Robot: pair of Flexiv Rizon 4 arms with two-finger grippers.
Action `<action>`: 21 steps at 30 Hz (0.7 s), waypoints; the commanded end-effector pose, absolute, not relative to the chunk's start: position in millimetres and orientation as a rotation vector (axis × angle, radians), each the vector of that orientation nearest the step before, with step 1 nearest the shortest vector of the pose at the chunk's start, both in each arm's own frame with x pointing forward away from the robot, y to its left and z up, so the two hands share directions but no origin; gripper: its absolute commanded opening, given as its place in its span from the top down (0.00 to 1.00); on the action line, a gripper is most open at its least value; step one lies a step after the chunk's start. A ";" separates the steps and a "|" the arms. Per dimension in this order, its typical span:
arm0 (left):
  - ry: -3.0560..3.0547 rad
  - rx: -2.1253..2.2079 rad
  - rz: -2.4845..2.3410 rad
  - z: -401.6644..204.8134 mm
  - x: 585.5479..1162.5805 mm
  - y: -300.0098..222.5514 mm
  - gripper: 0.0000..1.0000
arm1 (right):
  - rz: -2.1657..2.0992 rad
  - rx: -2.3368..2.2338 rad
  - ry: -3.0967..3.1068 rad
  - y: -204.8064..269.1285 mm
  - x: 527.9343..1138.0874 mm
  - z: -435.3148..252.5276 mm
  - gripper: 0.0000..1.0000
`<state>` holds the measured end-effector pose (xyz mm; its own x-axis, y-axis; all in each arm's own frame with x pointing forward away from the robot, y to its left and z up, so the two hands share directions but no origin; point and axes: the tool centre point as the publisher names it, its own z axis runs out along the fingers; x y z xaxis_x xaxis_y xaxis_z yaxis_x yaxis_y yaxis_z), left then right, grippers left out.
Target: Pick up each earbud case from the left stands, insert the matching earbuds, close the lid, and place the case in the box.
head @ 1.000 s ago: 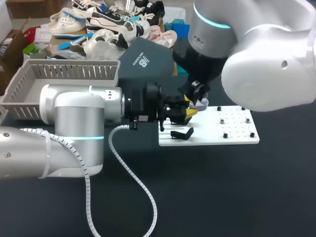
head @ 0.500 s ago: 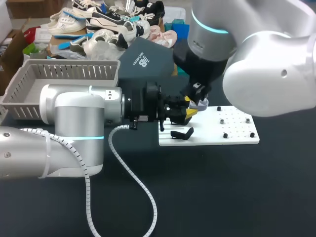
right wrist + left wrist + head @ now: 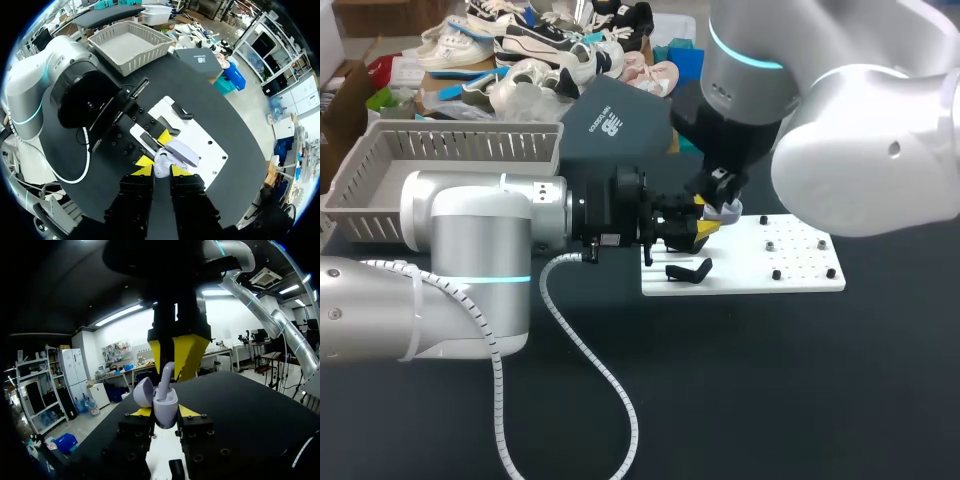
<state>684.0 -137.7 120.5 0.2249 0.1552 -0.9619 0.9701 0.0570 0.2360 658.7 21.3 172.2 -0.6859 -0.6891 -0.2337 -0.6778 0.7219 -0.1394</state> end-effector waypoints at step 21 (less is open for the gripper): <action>1.172 1.357 -0.904 120.0 683.2 -137.9 1.00 | -0.041 -1.024 2.684 22.3 662.3 167.6 1.00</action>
<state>684.1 -137.7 120.5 0.2249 0.1552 -0.9619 0.9701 0.0571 0.2360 662.3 22.1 168.6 -0.7139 -0.6595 -0.2355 -0.6522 0.7486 -0.1193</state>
